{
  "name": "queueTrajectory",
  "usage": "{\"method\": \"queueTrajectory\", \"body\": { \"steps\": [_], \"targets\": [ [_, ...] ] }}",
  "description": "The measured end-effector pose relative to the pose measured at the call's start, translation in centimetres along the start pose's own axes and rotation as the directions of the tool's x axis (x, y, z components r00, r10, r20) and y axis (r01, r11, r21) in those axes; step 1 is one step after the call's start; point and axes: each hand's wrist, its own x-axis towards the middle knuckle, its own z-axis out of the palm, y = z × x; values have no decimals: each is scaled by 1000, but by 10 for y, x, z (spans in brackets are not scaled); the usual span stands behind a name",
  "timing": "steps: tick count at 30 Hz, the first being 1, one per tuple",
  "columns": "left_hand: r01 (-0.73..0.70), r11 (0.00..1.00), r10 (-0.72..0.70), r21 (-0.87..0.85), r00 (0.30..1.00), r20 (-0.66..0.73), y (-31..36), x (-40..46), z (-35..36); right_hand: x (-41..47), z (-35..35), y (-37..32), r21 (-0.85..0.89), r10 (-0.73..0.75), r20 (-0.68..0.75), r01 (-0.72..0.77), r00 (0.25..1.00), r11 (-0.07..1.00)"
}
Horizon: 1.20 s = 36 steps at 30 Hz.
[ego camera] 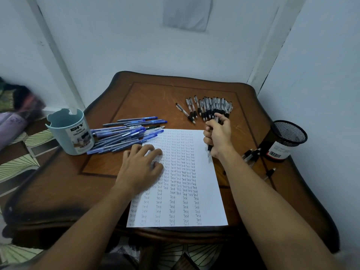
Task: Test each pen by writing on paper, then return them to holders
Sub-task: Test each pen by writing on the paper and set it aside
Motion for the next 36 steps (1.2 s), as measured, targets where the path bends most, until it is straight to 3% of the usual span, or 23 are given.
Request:
{"method": "queueTrajectory", "body": {
  "steps": [6,12,17,22,36],
  "targets": [
    [2,1000,-2,-1,1000,-2,1,0,0,1,3,6,170,39,109,-57,993,984],
    [10,1000,-10,-7,1000,1,1,1,-1,17,1,11,-199,-51,46,59,998,978],
    [9,1000,-9,-24,1000,2,1,1,0,29,4,13,-248,-101,50,110,994,962],
    [11,999,-12,-41,1000,-1,1,1,-1,37,3,16,-403,-208,108,234,972,885],
    [13,999,-12,-50,1000,5,0,1,0,37,-6,29,-471,-249,152,292,956,832]
  ]
}}
